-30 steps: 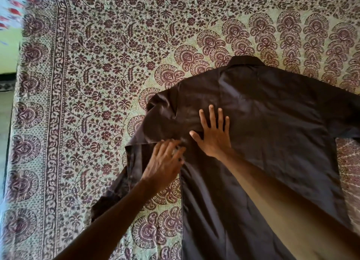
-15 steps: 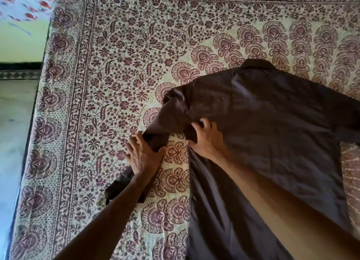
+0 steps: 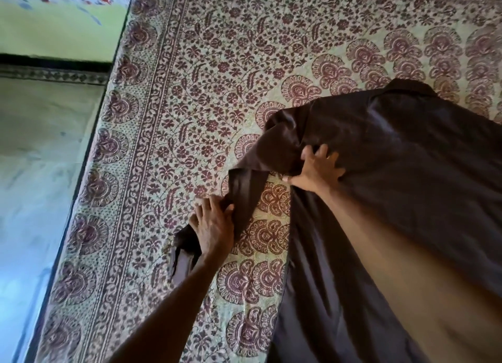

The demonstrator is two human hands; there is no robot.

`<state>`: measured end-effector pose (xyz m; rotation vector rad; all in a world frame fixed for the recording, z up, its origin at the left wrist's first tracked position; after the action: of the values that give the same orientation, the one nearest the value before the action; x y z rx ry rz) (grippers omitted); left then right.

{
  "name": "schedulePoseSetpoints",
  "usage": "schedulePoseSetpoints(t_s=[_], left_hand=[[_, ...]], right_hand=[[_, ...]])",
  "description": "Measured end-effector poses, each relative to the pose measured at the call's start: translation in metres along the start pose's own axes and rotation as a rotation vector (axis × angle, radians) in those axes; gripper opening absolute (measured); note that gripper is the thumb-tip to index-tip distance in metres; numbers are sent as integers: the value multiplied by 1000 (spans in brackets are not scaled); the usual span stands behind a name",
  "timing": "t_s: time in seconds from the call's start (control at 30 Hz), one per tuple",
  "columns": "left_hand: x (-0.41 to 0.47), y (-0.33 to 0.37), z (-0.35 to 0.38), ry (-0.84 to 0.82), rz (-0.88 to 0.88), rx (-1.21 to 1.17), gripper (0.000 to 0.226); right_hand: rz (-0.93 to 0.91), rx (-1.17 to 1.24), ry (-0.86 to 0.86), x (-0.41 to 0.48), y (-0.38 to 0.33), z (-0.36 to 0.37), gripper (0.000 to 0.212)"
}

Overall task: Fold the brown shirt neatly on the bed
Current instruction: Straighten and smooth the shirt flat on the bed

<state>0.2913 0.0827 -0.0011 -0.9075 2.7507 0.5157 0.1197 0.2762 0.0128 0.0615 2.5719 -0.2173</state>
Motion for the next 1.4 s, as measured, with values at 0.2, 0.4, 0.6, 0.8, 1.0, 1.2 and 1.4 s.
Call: schedulePoseSetpoints(t_s=[0.2,0.4,0.6,0.8,1.0,1.2,1.4], left_hand=[[45,2,-37,100,11,-300,21],[117,-13,-124,454,62,-256,19],[155,-41,-128,293,85,-25,46],[128,-89,-106,216,-531,-344,49],[108,-132,-88,-13,-388,-215,42],[187,-157,-144,127,-258,-851,15],[270,-182,-195,261,-303,-925,23]], right_hand=[[8,-13,29,-2,-6,-2,81],[38,-28,55,-9,-13,0,91],[166,-77,114,-26,-43,7,83],[-470,-83,529,-64,-129,32,56],[-654,-116,412,-66,-234,53,70],[-668,-145,442,-48,-270,55,51],[-717,51,369,-49,-278,65,38]])
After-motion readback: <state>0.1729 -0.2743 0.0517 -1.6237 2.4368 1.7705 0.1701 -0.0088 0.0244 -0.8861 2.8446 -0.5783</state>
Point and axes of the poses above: each hand's wrist, its own x-axis towards the middle knuckle, its own z-axis out of the palm, y = z × x, the point moved 1 cm from there along x, towards the middle knuckle, and after that the axes turned 1 degree about y, right-handed, at the moved point
